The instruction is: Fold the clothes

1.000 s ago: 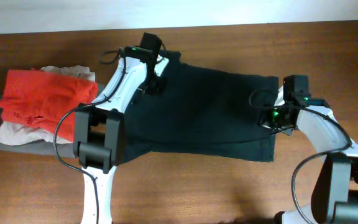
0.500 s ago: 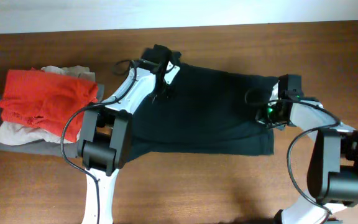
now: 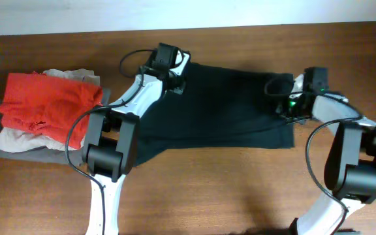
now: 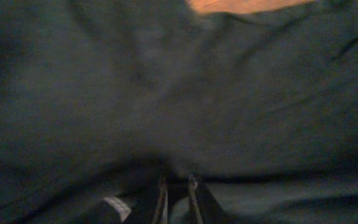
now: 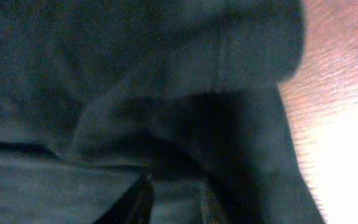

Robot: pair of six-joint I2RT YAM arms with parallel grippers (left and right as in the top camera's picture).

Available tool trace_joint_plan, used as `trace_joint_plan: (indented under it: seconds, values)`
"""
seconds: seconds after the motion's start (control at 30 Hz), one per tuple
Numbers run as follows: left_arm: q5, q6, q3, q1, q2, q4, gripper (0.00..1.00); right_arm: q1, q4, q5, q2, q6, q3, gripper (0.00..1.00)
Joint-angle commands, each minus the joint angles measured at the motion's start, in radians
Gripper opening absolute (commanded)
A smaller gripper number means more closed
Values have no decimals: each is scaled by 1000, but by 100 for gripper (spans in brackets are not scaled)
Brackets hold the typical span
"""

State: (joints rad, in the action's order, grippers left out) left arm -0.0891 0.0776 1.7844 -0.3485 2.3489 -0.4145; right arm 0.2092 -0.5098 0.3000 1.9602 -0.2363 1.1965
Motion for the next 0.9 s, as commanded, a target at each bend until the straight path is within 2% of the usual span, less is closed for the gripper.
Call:
trace_joint_plan:
  seconds: [0.0, 0.1, 0.27, 0.33, 0.57, 0.6, 0.77, 0.87]
  values:
    - [18, -25, 105, 29, 13, -106, 22, 53, -122, 43, 33, 76, 76, 37]
    - [28, -23, 177, 31, 13, -241, 29, 54, -231, 44, -5, 103, 134, 40]
    - [53, 0, 320, 31, 3, -438, 38, 52, -313, 44, -102, 105, 151, 43]
    - [85, 10, 402, 31, -6, -531, 38, 52, -346, 43, -153, 106, 151, 45]
    - [153, 52, 708, 31, -67, -887, 24, 52, -526, -8, -338, 106, 151, 45]
    - [188, 52, 783, 31, -97, -980, 23, 52, -557, -8, -393, 110, 151, 44]
    - [225, 51, 887, 31, -210, -1157, 23, 52, -605, -9, -586, 109, 151, 45]
    - [225, 34, 887, 31, -304, -1239, 23, 52, -623, -16, -702, 104, 151, 52]
